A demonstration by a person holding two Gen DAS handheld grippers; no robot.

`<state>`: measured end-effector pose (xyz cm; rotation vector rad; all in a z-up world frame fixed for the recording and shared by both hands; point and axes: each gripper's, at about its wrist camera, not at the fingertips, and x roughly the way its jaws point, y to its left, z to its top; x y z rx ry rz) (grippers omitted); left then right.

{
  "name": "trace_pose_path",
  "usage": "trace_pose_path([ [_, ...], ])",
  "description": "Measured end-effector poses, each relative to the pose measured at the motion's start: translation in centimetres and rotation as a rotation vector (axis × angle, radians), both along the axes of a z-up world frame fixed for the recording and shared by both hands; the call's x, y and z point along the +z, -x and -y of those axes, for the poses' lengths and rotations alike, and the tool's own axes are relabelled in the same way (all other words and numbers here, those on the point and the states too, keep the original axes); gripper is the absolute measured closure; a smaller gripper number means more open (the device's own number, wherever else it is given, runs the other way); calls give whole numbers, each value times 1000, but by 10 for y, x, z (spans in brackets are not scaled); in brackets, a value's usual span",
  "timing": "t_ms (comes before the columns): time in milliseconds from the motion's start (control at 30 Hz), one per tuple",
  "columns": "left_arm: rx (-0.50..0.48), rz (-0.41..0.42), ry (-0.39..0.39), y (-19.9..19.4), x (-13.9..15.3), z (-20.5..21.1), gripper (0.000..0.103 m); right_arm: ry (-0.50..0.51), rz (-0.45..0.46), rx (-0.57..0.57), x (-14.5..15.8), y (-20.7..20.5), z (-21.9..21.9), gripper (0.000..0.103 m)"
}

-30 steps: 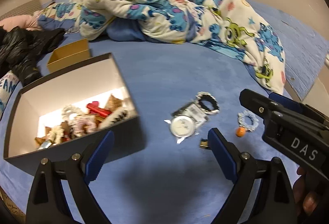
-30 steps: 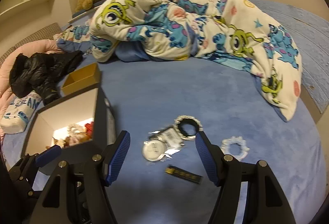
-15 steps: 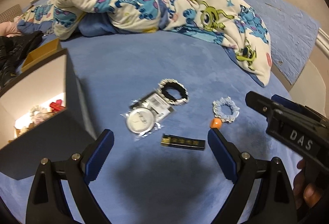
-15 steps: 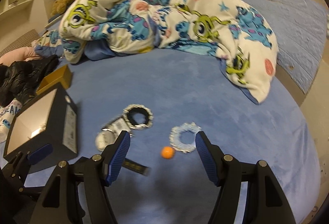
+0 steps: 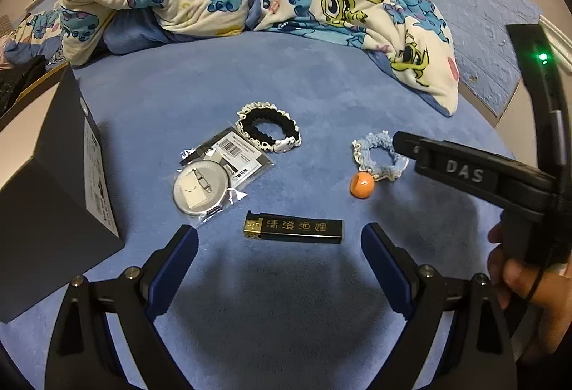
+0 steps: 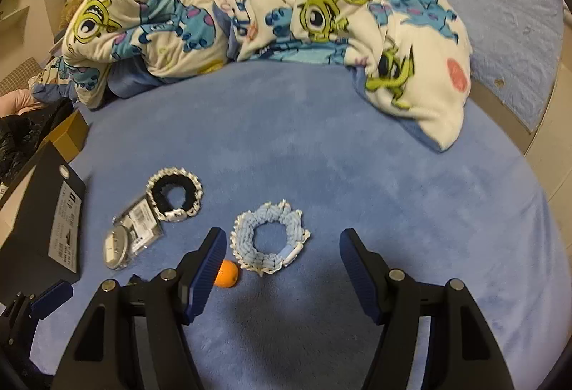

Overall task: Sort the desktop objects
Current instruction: 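Withdraw both grippers from the box back over the remaining items, then close the right gripper on the light blue scrunchie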

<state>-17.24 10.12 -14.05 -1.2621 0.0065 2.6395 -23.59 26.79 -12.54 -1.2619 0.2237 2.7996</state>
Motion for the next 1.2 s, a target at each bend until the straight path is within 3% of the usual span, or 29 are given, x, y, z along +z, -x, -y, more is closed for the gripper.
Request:
trace_pose_path([
  [233,-32,-4,-37,-2,-10,3,9,-35,31,1,-26,16,1,35],
  [467,-34,-2,7,-5,-19,-2,9,-29,63,-21,-44,24,-6,40],
  [767,-29,16,-7,0,-25,-2,9,-22,66,-29,-44,24,-7,64],
  [900,-32,22,-8,4,-29,-6,9,-15,63,-25,-44,24,-8,86],
  [1200,-32,68,-13,19,-38,-14,9,13,58,-28,-42,21,-12,87],
])
